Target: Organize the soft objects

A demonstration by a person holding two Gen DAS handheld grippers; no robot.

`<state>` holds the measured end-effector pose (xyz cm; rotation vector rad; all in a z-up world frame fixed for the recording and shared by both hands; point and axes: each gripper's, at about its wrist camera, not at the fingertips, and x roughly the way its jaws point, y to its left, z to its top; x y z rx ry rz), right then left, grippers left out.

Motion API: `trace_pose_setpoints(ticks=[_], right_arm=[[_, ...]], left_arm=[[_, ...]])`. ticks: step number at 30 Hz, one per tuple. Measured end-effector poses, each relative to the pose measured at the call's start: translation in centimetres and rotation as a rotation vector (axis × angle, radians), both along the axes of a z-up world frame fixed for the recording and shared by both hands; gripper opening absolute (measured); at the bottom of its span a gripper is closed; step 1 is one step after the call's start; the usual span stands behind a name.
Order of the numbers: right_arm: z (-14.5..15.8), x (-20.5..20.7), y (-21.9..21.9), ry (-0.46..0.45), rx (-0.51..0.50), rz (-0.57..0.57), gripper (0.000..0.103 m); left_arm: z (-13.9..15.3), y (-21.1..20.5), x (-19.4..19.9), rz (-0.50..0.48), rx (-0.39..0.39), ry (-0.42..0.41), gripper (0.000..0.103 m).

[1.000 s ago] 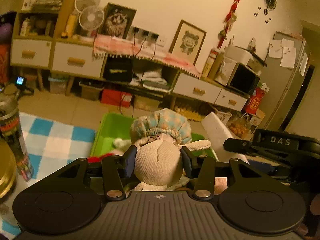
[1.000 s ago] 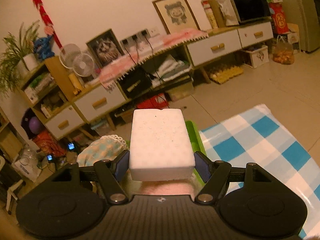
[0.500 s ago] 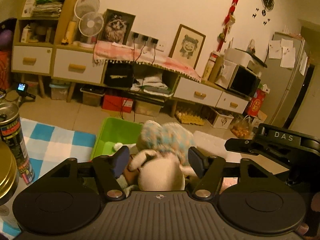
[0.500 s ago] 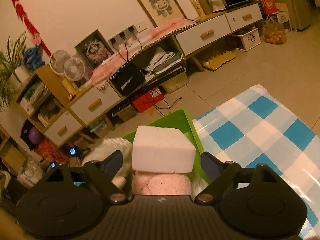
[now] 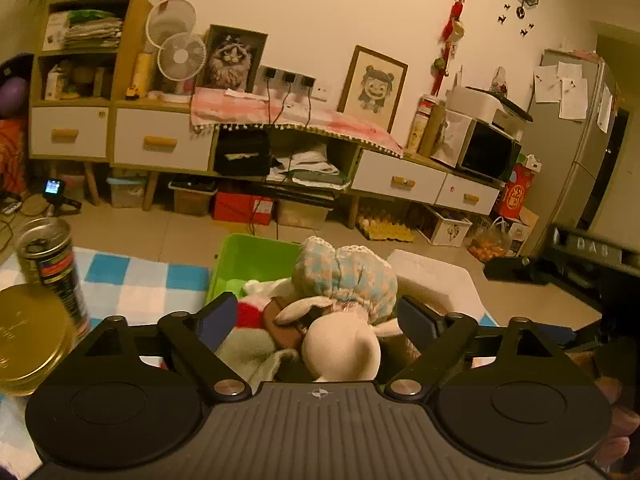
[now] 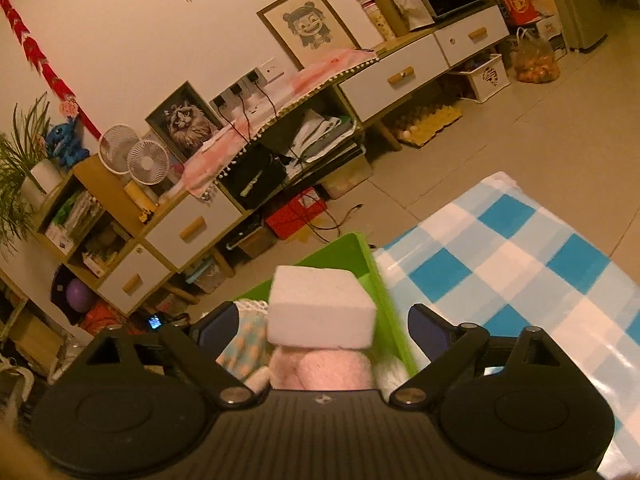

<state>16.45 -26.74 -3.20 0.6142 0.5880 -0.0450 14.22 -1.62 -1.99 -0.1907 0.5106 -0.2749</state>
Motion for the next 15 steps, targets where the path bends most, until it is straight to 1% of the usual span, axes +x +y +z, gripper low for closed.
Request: trace_pose_setpoints(ticks=[1, 3, 7, 15], right_arm=[[0.0, -0.5, 0.0, 0.006, -0.017, -0.001, 0.064], [0.0, -1.3, 0.1, 0.022, -0.050, 0.009, 0.064], [0.2, -3.1, 0.4, 0.037, -0.101, 0.029, 0.065], [0.2, -6.6, 1.6, 0.053, -0.123, 0.090, 0.067]], left_arm=[[0.1, 0.3, -0.3, 0.000, 0.002, 0.004, 0.091], [0.2, 0.8, -1.1, -0.003, 0.016, 0.011, 0.092], [0.2, 1.8, -2.7, -0.005, 0.076, 0.032, 0.097], [-0.2, 3.5, -6.0, -0.012, 0.180, 0.090, 0.098]])
